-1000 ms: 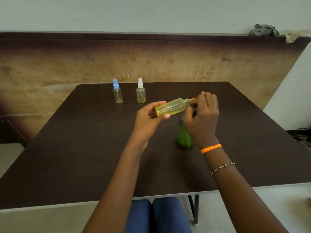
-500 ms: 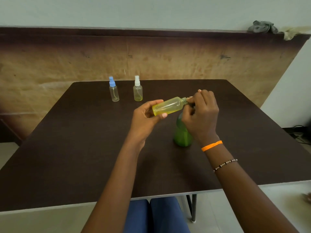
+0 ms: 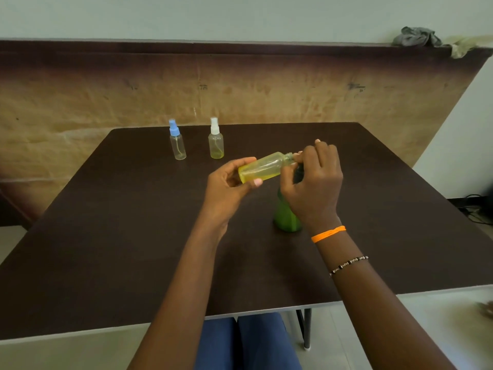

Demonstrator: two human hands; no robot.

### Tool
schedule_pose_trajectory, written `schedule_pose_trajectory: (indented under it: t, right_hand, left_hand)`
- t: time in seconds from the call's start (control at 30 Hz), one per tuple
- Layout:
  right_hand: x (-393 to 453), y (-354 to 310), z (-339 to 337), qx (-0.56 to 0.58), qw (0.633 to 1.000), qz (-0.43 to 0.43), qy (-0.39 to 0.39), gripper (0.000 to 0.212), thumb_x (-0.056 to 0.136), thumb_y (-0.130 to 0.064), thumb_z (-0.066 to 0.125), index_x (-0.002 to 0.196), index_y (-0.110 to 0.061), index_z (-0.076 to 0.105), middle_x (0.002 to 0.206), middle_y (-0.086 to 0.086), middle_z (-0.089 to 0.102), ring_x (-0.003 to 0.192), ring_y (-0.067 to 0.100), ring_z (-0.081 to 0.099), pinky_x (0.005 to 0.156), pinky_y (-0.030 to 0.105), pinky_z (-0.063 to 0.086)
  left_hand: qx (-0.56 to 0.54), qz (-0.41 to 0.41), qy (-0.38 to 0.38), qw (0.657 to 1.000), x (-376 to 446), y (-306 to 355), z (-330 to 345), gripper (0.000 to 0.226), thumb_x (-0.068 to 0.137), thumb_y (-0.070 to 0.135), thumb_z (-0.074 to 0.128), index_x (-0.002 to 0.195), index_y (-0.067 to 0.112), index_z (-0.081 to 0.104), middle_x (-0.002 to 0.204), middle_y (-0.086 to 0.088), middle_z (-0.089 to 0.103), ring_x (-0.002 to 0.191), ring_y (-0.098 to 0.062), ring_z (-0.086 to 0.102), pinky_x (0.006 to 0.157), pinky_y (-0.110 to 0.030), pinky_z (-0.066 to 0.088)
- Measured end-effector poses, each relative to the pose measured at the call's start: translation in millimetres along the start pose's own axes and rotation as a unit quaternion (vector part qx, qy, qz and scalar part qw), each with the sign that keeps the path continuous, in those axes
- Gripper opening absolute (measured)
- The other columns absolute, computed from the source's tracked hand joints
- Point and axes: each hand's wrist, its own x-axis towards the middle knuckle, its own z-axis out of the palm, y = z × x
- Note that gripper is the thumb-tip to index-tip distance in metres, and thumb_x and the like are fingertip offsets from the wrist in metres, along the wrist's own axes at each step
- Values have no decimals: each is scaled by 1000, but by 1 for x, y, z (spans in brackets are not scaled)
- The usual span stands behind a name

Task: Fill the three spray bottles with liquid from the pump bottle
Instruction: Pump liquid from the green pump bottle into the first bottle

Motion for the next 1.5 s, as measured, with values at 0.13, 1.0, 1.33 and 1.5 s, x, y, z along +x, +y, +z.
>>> schedule_pose_trajectory:
  t: [0.13,1.0,1.33,1.5]
  right_hand:
    - [2,2,-4,16,1000,-7,-11,12,74,-7,52,64,0,53,70,18,53,66,33,49,62,34,41]
    - [1,2,-7,60,998,12,-9,10,73,-9,53,68,0,54,70,15,50,67,29,42,64,34,40]
    - [14,-5,-16,37,998,20,-49,18,77,-18,50,69,-2,52,71,13,49,70,27,42,64,25,30]
    - [0,-1,-9,51,999,16,-6,8,71,-6,49,71,0,54,71,15,49,71,23,38,87,33,43]
  left_hand:
    - [-4,-2,-2,1000,-2,1,2,39,75,-5,70,104,22,63,101,4,68,97,-8,63,77,-15,50]
    - [-1,6,-2,1000,0,4,8,42,74,-9,69,105,18,63,101,0,67,95,-10,63,79,-16,51]
    - [-8,8,-5,1000,-3,5,7,39,75,-6,69,101,23,63,99,4,67,94,-8,62,76,-14,50]
    - [-6,2,-3,1000,-1,4,7,41,74,-7,70,103,21,63,100,4,67,95,-8,62,77,-15,50]
